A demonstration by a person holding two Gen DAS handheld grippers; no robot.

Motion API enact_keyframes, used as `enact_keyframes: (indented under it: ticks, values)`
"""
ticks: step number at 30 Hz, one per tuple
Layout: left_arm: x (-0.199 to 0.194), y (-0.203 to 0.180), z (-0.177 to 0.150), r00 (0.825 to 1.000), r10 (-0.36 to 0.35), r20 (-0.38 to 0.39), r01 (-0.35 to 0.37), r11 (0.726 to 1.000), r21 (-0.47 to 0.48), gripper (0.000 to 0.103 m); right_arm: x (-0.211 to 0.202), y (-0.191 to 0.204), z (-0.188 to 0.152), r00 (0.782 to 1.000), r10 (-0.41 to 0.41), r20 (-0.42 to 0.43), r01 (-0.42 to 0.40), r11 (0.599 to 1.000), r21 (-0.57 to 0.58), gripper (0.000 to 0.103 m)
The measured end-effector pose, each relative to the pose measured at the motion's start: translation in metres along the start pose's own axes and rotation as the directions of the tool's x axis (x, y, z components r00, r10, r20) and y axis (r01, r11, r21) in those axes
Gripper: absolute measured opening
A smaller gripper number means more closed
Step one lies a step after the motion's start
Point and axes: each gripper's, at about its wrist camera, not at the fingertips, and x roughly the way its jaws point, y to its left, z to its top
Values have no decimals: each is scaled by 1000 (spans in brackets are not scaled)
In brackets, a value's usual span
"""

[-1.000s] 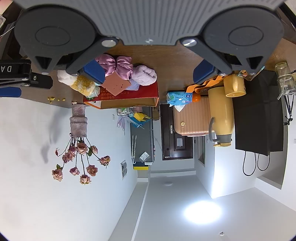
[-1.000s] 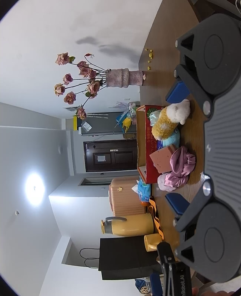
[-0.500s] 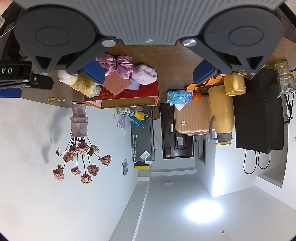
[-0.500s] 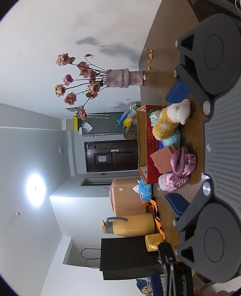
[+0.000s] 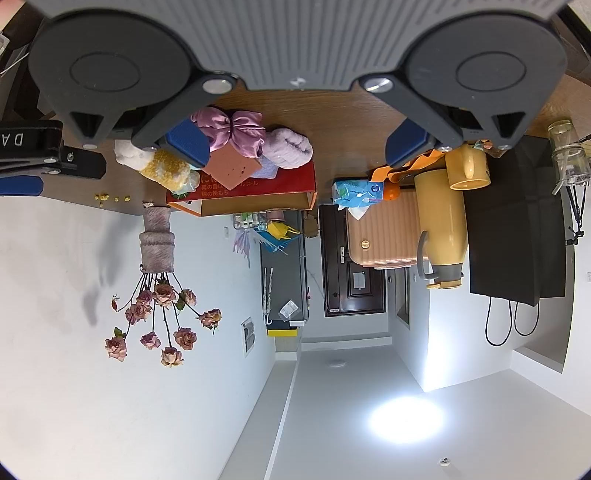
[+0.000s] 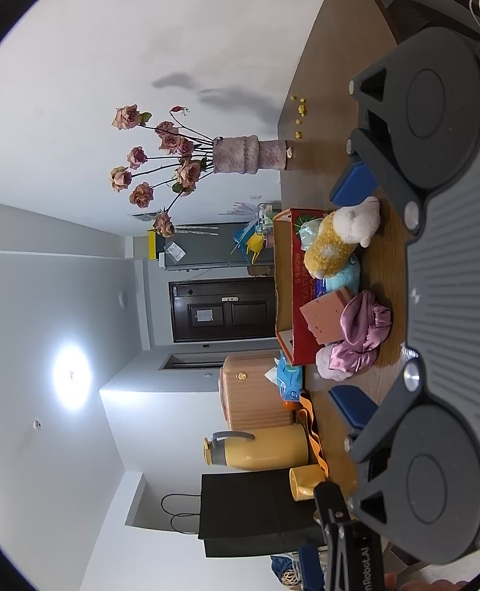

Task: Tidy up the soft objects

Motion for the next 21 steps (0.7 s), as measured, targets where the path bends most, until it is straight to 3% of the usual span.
enact_keyframes:
  ticks: [21]
  values:
    - [0, 2, 0, 1000, 0, 1, 0, 1000, 2, 103, -1, -2, 0, 1000, 10, 13, -10, 1000, 11, 103]
